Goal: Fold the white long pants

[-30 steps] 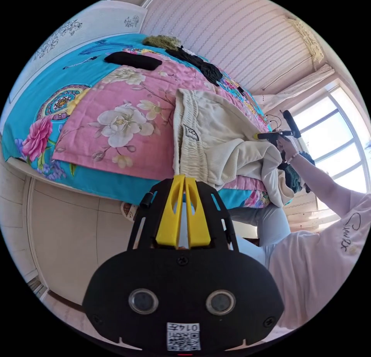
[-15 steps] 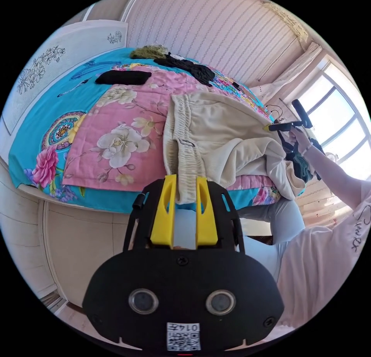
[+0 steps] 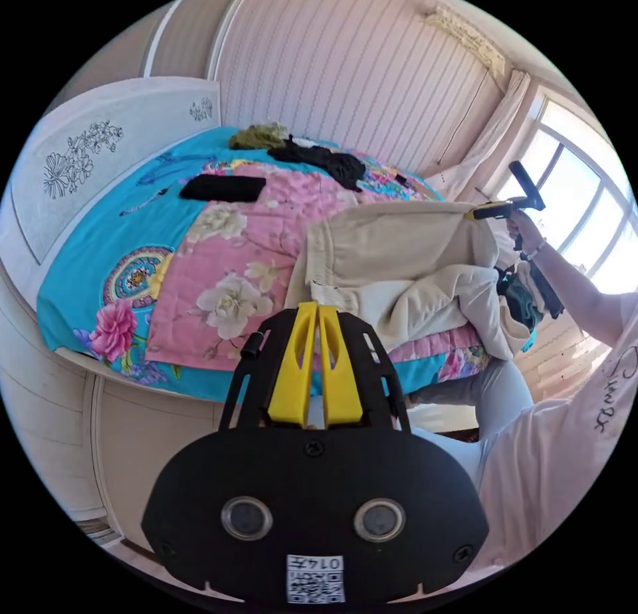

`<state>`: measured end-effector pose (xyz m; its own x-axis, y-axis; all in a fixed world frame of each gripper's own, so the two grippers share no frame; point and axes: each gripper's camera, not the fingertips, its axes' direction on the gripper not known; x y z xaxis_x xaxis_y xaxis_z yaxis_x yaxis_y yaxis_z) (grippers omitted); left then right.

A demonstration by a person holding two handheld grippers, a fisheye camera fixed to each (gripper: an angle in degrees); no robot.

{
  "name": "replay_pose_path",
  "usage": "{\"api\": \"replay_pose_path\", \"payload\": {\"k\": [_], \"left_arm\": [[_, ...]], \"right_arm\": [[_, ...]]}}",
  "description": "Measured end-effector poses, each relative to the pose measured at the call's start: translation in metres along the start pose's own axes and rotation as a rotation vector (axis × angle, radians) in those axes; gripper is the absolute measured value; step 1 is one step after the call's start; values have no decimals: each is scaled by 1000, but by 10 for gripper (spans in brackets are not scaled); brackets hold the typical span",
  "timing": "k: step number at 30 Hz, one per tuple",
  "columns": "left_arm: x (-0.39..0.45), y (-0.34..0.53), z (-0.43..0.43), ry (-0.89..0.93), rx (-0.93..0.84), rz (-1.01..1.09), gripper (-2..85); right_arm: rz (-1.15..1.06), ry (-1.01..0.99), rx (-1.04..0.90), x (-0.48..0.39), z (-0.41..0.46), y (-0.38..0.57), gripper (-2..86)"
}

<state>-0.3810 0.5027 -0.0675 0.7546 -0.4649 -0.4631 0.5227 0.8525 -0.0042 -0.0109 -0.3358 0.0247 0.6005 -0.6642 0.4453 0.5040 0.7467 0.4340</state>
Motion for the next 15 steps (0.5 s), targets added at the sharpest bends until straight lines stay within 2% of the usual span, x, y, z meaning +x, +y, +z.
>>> {"api": "replay_pose_path", "payload": {"k": [2,6,10,11,12,13,15], "left_arm": [[-7,-6,-40,-20,107,2,-10],[-32,-14,-89,-121,196,-22,-10],[-75,-11,-125,-429,299,-148,-10],[-91,-8,-116,-532,265,-189,-10],[-100,-5,-108,-562,230,-210,-10],[-122,2,-88,-567,132,-275,-10],[-148,21,-60,-457,24,-365,-10]], "right_arm": [[-77,11,39,-7,-27,-29,22],[-192,-1,66,-23,-50,-94,29],[-234,-72,54,-50,-20,-171,58],[-202,-84,21,-55,3,-184,67],[-187,-88,-1,-57,16,-187,69],[-167,-100,-51,-61,41,-187,72],[-168,-146,-105,-64,72,-172,78]]}}
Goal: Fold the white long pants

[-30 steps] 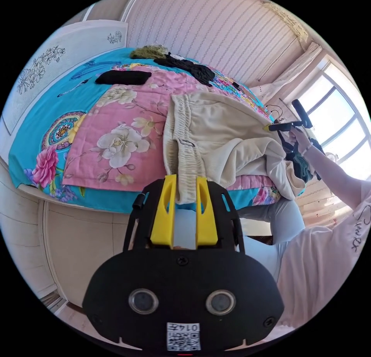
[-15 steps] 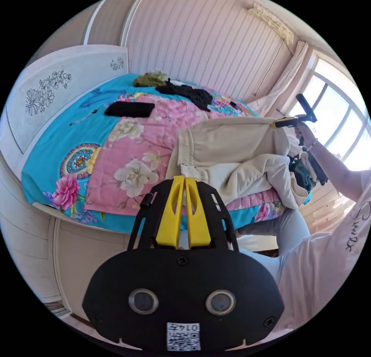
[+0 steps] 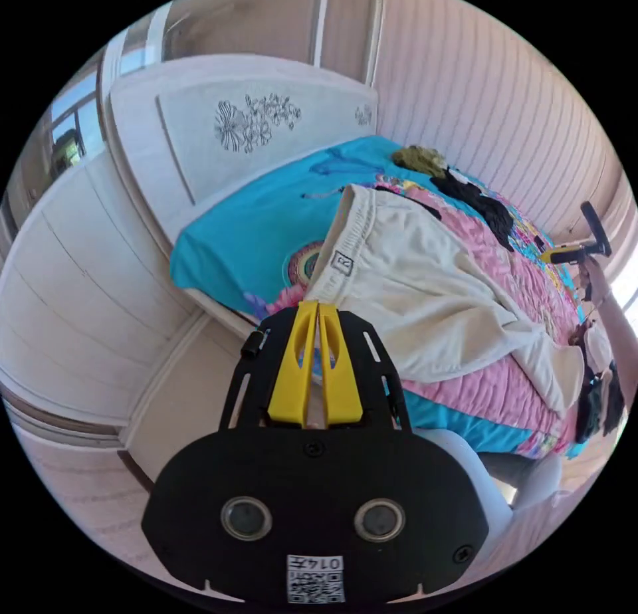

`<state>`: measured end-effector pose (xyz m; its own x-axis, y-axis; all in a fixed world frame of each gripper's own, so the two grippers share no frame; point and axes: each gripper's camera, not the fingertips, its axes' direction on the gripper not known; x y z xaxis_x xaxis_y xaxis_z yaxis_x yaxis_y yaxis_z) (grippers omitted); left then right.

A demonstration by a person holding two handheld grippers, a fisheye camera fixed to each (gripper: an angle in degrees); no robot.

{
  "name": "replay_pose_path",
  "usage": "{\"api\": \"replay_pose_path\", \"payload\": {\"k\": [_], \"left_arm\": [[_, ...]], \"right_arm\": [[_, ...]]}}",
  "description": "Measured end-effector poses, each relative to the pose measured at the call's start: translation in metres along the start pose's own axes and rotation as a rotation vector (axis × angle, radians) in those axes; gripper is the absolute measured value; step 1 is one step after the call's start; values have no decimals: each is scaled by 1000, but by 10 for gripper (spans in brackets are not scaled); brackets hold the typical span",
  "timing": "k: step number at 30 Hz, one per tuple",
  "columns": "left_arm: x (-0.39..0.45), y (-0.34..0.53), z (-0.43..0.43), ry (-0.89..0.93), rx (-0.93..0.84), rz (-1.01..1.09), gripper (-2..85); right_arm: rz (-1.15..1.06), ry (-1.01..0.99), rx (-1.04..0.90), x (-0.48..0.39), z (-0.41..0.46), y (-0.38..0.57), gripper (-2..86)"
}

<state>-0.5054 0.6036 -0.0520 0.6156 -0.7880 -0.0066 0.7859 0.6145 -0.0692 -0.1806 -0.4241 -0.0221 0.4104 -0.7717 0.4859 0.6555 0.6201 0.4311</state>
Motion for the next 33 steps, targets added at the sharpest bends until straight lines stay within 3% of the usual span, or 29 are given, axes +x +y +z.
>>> {"api": "replay_pose_path", "payload": {"k": [3,6,11,14,17,27,33], "left_arm": [[1,29,20,63,-47,-17,-10],[41,53,18,153,-32,134,-9],[155,92,7,348,155,479,-2],[217,99,24,519,102,560,15],[274,103,40,547,134,584,52],[426,79,89,446,26,793,101],[469,78,157,305,-153,754,124]], "right_arm": [[-8,-20,-51,6,31,54,84],[106,31,-27,29,36,138,100],[573,131,34,76,19,312,129],[768,155,123,81,9,397,126],[873,128,195,80,8,450,124],[715,102,274,96,3,449,120],[737,282,191,130,20,430,161]]}}
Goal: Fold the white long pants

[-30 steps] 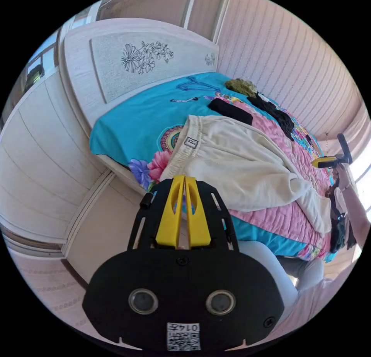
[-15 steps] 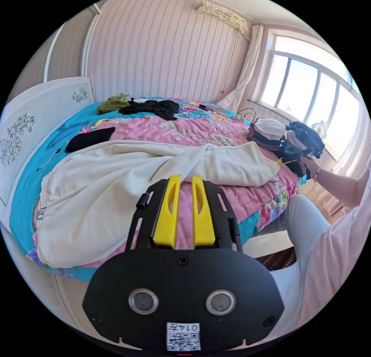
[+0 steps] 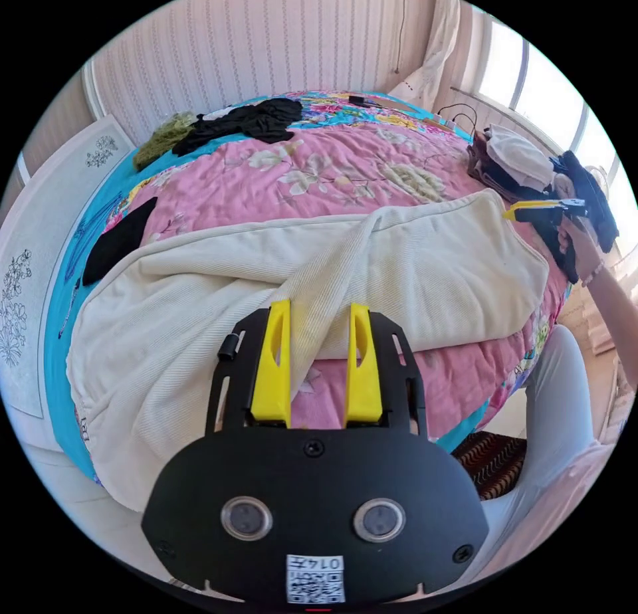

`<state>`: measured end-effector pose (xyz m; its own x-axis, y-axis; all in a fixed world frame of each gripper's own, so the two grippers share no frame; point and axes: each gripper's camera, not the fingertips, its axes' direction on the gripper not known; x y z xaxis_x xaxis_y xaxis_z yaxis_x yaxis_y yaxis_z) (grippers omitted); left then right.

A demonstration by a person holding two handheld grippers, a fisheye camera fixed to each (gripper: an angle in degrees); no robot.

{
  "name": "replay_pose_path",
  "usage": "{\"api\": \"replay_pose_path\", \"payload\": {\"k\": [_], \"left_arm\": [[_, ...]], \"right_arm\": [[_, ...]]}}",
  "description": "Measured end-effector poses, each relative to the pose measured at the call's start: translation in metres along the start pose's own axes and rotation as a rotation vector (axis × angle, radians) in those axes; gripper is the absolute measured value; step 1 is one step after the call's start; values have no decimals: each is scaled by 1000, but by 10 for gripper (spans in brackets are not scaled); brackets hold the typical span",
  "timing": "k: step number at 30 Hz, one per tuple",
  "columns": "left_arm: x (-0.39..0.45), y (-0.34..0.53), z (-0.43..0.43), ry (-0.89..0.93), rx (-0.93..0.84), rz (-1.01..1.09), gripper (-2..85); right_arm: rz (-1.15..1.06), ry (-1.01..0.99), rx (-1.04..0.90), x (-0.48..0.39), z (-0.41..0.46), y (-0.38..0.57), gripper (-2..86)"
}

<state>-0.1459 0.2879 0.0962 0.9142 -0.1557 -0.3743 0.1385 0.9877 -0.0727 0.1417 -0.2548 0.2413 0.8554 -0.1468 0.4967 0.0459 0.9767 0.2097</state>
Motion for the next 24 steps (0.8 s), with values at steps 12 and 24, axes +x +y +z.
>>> {"api": "replay_pose_path", "payload": {"k": [12,24], "left_arm": [[25,-16,42,-46,3,-34,20],[50,57,-21,221,99,217,22]], "right_arm": [[0,-77,39,42,34,50,67],[-145,-236,355,88,-61,174,58]]}}
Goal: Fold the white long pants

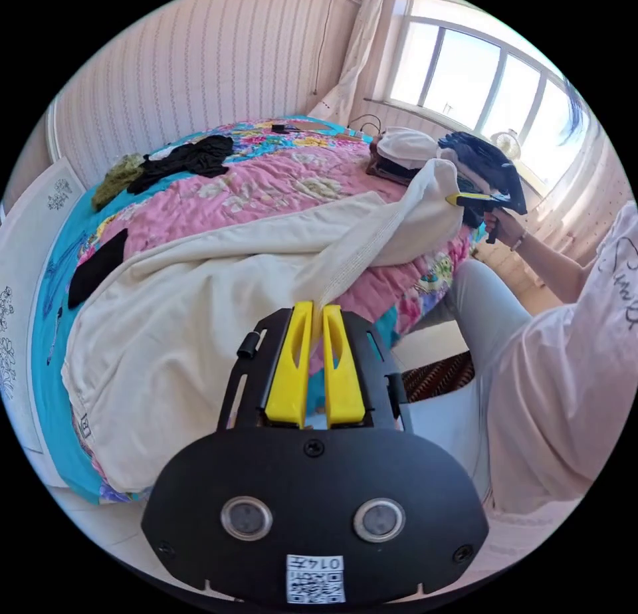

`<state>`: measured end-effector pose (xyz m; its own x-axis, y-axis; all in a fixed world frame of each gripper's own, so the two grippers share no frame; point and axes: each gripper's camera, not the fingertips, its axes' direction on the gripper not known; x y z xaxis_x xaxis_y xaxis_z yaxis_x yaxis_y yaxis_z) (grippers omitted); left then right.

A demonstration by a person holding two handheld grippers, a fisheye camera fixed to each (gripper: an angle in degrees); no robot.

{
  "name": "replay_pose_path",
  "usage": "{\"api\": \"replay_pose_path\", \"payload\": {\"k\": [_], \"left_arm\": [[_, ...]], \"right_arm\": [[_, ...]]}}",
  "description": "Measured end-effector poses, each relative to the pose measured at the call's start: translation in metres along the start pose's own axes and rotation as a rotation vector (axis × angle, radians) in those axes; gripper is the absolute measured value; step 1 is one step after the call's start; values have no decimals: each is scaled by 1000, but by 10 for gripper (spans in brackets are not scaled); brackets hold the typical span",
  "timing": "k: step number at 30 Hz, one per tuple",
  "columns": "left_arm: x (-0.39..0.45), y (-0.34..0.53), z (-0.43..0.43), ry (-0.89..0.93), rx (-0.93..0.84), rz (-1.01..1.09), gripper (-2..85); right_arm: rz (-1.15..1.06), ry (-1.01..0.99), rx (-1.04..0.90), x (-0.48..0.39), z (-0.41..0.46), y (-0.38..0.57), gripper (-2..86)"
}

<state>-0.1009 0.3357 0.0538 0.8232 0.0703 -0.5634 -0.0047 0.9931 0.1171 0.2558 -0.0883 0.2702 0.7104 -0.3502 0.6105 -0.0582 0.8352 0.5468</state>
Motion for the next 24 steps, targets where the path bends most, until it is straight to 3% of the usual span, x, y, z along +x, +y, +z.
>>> {"api": "replay_pose_path", "payload": {"k": [6,10,18,22,24], "left_arm": [[9,44,54,77,-82,-187,47],[25,32,66,-10,-118,-108,50],[25,17,58,-106,-100,-128,28],[34,-4,71,-104,-69,-119,28],[43,-21,88,-100,-79,-72,29]], "right_arm": [[98,8,-317,16,28,69,70],[86,54,-371,24,23,79,76],[265,26,-252,82,-9,91,94],[360,196,-110,101,-25,94,53],[335,157,-49,108,-24,92,60]]}}
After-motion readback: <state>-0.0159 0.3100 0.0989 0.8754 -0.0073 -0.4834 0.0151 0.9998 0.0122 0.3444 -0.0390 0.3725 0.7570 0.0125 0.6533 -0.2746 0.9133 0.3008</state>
